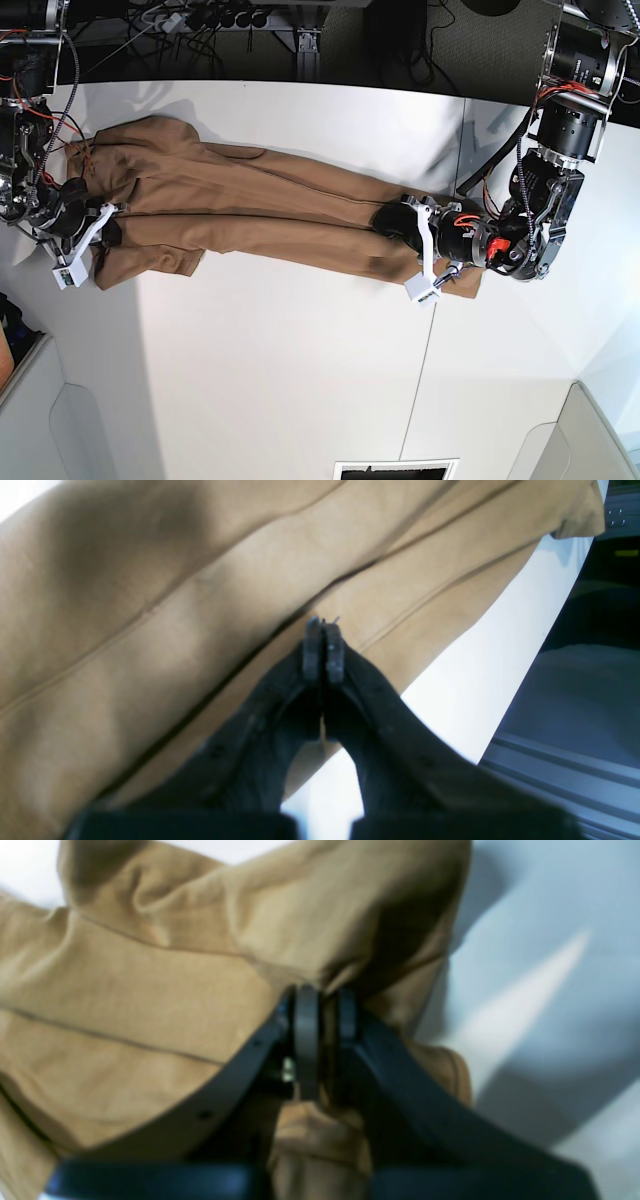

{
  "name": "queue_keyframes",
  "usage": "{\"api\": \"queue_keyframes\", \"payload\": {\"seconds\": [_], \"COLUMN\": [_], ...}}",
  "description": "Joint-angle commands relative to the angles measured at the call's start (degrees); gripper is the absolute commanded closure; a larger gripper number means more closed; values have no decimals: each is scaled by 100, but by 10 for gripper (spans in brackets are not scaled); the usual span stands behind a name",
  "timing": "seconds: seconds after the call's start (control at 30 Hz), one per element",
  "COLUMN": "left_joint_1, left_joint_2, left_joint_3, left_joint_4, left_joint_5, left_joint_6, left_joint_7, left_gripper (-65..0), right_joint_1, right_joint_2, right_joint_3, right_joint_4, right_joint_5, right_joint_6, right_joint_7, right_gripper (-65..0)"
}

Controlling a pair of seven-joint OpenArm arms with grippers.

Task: Layout the t-shirt on the table in an organized manner, then fold the t-shirt properly
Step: 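Regrasp the collar end with the right gripper, left gripper holding strip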

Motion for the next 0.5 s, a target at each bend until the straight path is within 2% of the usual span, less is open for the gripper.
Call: {"api": "queue_keyframes", "payload": {"seconds": [0.0,0.23,0.47], "left_joint_1": [-153,-151,-153], "left_joint_2": [-50,-50,-50], "left_joint_3": [-37,-37,-37], "left_joint_4": [92,63,-299], "left_joint_5": [-114,247,404], "left_joint_6": [-17,-17,-17], "left_joint_7": [-105,-256,-450], "left_gripper": [0,0,0], "right_joint_1": [109,-181,-1132], "right_joint_2": [109,111,140], "right_joint_3": [44,229,654], "right_joint_4": [219,1344,2232], "right_joint_5": [92,249,334], "right_joint_6": [17,13,17], "right_joint_7": [-35,-531,-640], "right_gripper": [0,0,0]}}
